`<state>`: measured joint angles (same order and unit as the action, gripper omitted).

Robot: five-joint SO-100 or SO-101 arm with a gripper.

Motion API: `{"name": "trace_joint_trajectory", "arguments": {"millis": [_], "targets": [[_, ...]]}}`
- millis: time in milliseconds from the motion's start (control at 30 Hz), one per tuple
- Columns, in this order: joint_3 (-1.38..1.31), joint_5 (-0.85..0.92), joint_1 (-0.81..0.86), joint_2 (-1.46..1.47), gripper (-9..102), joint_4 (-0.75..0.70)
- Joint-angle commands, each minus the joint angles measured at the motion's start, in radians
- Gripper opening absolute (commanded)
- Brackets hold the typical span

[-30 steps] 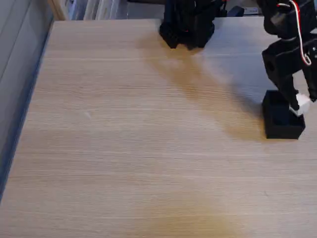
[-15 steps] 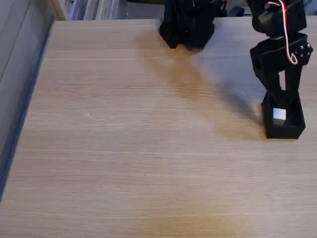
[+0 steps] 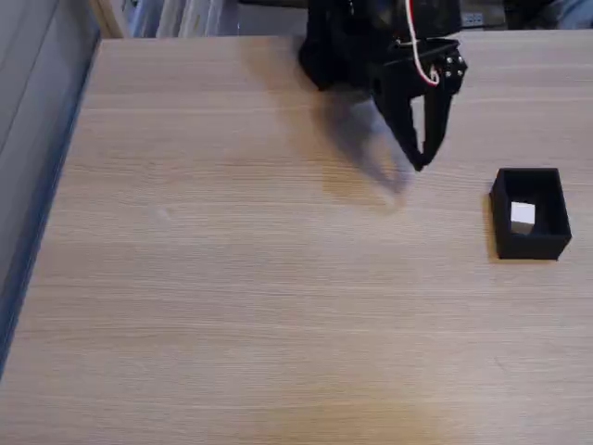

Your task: Pick a white block and place it in the black box.

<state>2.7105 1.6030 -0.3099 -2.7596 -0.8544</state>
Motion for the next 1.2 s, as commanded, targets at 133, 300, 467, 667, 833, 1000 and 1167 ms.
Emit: {"name": "trace_joint_trajectory", "arguments": {"millis": [133,300,467,667,833,1000,1167], "targets": [[0.235,0.072,0.189,-0.354,0,-0.178],[0.344,0.081,0.285,-0.471,0,-0.249],[0.391,0.074,0.313,-0.571,0,-0.373],[0.394,0.002,0.287,-0.571,0,-0.494],[0.394,0.002,0.281,-0.571,0,-0.494],[0.396,0.002,0.279,-0.571,0,-0.494],[0.396,0.002,0.279,-0.571,0,-0.494]]}}
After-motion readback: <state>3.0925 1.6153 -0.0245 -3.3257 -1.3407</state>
